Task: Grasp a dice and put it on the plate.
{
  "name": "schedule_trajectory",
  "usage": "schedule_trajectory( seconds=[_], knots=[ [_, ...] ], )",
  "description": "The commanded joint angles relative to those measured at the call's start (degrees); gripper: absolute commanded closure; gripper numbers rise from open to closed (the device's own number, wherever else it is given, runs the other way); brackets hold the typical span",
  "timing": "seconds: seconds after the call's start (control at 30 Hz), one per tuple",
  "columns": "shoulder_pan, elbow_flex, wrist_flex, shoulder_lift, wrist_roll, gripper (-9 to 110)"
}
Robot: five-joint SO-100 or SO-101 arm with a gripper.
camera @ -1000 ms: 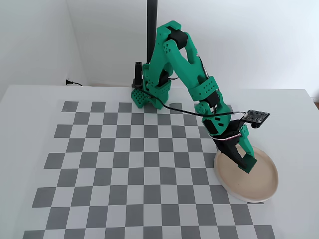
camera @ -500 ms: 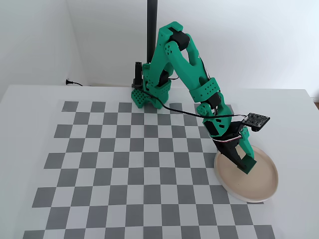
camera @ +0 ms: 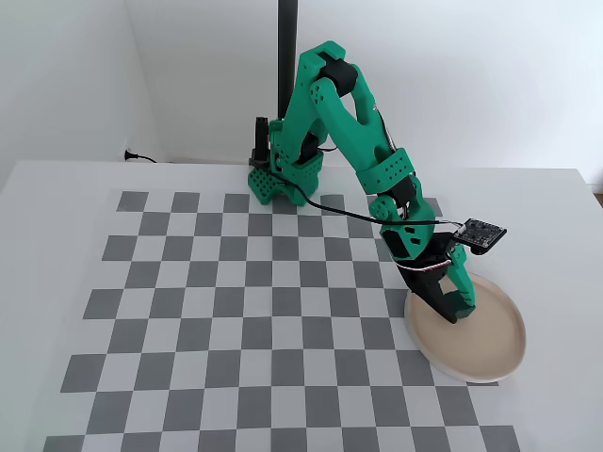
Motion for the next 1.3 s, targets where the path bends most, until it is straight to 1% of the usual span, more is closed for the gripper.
schedule_trajectory(
  seconds=[0.0,0.23,0.43,0.6,0.77,0.9,1.03,1.27],
  knots=[
    [1.0,-5.2,3.8,8.4,0.4,88],
    [3.8,-5.1,13.4,19.9,0.8,89],
    [7.6,-4.7,21.0,28.5,0.3,106],
    [11.3,-2.7,25.2,35.2,0.2,106],
    [15.2,5.9,25.7,46.1,-1.4,106],
    [18.4,11.1,28.7,54.9,-2.2,106],
    [21.6,15.6,31.6,62.5,-1.1,106],
    [26.9,26.5,32.4,76.2,2.5,106]
  ],
)
